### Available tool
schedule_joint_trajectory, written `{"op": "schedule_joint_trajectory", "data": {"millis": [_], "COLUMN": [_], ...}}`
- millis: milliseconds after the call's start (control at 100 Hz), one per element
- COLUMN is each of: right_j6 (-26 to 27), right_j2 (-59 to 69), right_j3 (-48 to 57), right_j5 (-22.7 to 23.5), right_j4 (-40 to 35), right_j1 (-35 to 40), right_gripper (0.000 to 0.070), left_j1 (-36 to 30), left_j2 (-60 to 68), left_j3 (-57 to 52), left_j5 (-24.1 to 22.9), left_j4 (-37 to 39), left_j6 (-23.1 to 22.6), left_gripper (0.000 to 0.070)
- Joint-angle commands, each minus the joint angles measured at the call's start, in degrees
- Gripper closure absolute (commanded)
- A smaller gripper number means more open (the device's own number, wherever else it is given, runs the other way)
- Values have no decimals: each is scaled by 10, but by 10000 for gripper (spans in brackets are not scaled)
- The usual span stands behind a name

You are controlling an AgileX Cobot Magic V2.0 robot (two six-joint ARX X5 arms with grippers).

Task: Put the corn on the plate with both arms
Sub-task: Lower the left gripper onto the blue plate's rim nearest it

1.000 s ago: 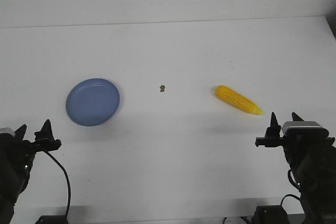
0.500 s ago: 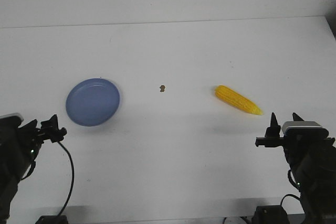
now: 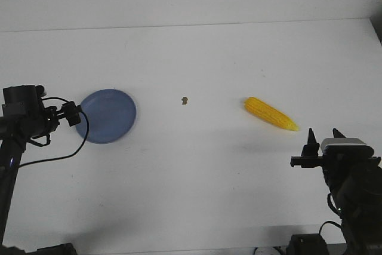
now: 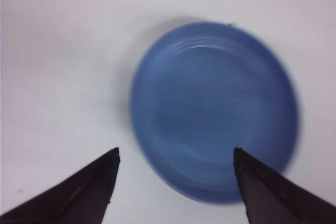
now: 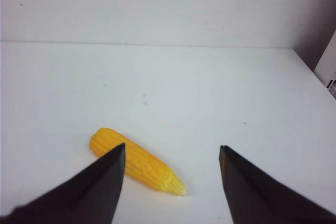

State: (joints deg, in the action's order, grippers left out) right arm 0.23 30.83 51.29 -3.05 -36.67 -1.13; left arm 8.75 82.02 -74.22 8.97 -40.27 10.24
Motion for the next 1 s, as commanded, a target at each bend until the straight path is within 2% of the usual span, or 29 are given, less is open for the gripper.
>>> {"op": "schedule_joint_trajectory", "data": {"millis": [0, 150, 330, 990], "right_j6": [4, 4, 4, 4], "right_j2": [3, 3, 3, 3], "right_j3": [10, 10, 10, 10], "right_j5": [0, 0, 0, 0], "right_j4": [3, 2, 2, 2], "right_j1": [0, 0, 0, 0], "right_gripper": [318, 318, 318, 318], "left_j1": [11, 39, 47, 21], "left_j2": [32, 91, 145, 237], "left_j3": [-18, -22, -22, -22], "left_j5": [3, 9, 62, 63], "left_j4": [1, 10, 37, 76], "left_j6": [-18, -21, -18, -11], "left_gripper": [238, 237, 237, 239]}}
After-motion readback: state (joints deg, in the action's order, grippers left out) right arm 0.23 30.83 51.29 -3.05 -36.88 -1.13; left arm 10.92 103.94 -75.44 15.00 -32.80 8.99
